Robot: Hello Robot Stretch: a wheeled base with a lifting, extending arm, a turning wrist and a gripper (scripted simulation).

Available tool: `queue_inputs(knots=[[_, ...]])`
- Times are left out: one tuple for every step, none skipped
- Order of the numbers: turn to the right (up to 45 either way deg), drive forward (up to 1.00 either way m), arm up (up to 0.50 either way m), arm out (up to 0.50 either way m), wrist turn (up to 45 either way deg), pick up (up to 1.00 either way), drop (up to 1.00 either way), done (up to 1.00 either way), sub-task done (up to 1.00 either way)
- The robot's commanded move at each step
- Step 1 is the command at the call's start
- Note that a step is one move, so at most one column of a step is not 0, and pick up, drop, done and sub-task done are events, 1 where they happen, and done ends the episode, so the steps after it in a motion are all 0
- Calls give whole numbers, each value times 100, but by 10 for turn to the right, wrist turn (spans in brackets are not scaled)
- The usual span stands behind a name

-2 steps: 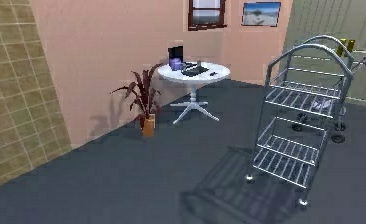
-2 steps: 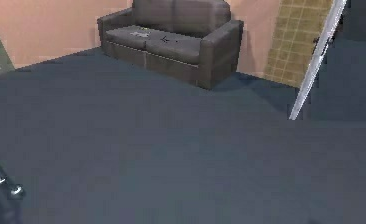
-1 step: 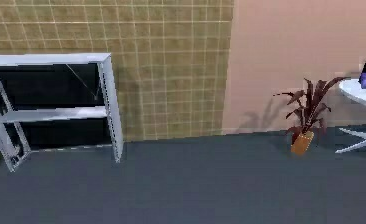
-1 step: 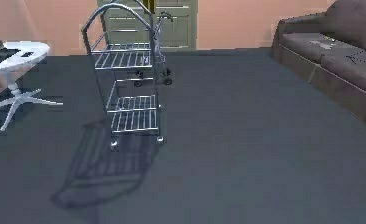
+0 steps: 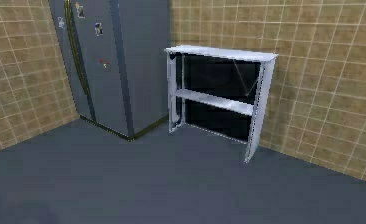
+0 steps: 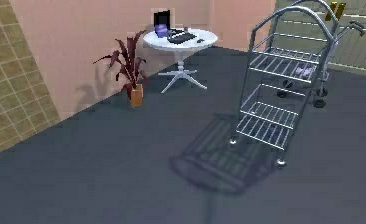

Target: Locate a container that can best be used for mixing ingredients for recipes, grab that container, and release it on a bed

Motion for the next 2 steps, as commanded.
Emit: queue_inputs(knots=[[0,70,0,0,0,0,0,0,0],[-450,0,0,0,0,0,0,0,0]])
